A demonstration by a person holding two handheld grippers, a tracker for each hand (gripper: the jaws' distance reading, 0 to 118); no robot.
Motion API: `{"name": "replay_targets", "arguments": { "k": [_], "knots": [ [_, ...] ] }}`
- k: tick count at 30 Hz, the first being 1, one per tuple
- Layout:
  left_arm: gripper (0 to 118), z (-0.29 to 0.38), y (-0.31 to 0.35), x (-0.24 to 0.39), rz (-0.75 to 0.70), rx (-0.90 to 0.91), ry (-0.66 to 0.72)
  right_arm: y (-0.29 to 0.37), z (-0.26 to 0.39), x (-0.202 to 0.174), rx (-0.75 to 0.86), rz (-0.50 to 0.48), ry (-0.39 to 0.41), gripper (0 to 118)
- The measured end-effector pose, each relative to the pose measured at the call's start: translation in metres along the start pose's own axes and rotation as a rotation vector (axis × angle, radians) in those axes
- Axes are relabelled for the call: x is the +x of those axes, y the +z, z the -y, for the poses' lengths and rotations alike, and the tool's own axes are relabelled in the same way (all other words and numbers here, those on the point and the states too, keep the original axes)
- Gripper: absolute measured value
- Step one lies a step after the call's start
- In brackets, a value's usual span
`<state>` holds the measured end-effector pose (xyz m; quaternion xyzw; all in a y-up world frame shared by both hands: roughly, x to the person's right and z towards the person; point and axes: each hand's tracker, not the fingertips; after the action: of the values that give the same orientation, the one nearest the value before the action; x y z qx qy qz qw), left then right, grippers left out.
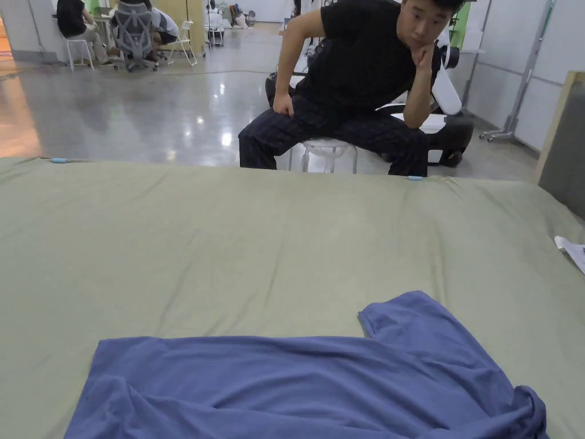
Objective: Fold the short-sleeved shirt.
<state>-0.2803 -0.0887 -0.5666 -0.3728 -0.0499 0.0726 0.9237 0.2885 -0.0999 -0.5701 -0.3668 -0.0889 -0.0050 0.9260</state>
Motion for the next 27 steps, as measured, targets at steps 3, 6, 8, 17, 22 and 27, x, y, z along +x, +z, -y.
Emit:
{"name": "replay_targets", "arguments": {
  "k": [3,6,8,17,22,27],
  "knots": [
    [49,-0.014,0.016,0.017,-0.005,0.115,-0.042,0.021,-0.017,-0.006,0.091,-0.05,-0.03,50],
    [49,-0.031,0.024,0.044,0.024,0.244,-0.102,0.032,-0.037,-0.024,0.18,-0.109,-0.002,50],
    [49,-0.043,0.016,0.063,0.032,0.3,-0.127,0.029,-0.049,-0.042,0.21,-0.164,0.041,50],
    [12,-0.059,-0.046,0.104,0.11,0.256,-0.139,-0.024,-0.064,-0.125,0.168,-0.297,0.167,0],
    [3,-0.052,-0.051,0.104,0.1,0.213,-0.143,-0.04,-0.063,-0.13,0.123,-0.295,0.127,0],
    [3,-0.059,-0.04,0.077,0.102,0.214,-0.07,-0.041,-0.056,-0.124,0.111,-0.279,0.15,0]
  ]
}}
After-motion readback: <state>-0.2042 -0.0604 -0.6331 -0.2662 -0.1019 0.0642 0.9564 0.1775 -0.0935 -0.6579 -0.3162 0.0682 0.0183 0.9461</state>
